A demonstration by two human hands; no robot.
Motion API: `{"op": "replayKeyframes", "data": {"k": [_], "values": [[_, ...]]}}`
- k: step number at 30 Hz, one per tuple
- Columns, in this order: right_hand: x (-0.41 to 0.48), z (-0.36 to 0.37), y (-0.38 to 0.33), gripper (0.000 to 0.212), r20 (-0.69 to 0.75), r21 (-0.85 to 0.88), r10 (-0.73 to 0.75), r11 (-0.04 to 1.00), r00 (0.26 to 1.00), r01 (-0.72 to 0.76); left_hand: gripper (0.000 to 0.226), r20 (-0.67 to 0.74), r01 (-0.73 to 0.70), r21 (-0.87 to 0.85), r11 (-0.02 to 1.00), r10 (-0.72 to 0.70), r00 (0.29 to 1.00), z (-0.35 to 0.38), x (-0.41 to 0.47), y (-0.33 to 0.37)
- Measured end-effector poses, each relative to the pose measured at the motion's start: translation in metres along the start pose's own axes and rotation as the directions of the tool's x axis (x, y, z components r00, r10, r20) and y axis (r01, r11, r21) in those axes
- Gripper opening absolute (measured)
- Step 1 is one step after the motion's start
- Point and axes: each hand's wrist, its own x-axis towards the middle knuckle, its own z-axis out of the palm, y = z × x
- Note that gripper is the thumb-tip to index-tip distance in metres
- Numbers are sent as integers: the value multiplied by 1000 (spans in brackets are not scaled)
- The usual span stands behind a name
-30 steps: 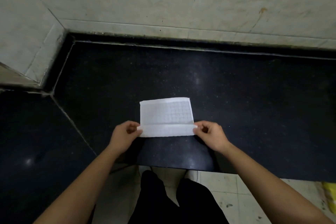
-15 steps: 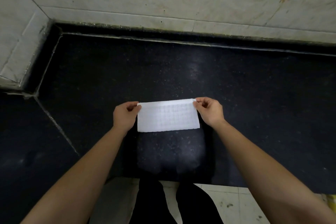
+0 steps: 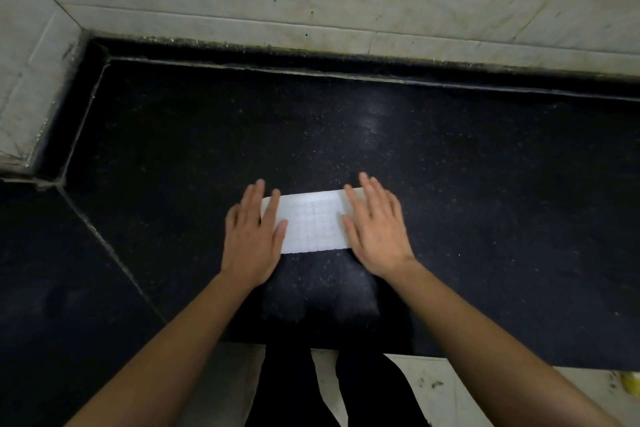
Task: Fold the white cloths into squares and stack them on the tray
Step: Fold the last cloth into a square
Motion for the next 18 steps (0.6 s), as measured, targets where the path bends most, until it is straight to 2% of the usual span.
{"op": "replayKeyframes", "data": {"k": [2,6,13,18], "values": [[5,15,-19,62,117,-52,-60,996,991,66,64,108,-129,67,989,122,987,10,-3,1],[15,38,-28,65,242,-79,-82,992,967,104,69,249,-112,117,987,80,965,21,-3,-6],[14,42,-24,68,289,-96,-73,990,955,105,71,290,-94,135,986,51,956,23,-4,-10],[6,28,7,70,291,-165,60,986,955,-12,71,300,-79,130,988,37,953,24,1,-8]]}}
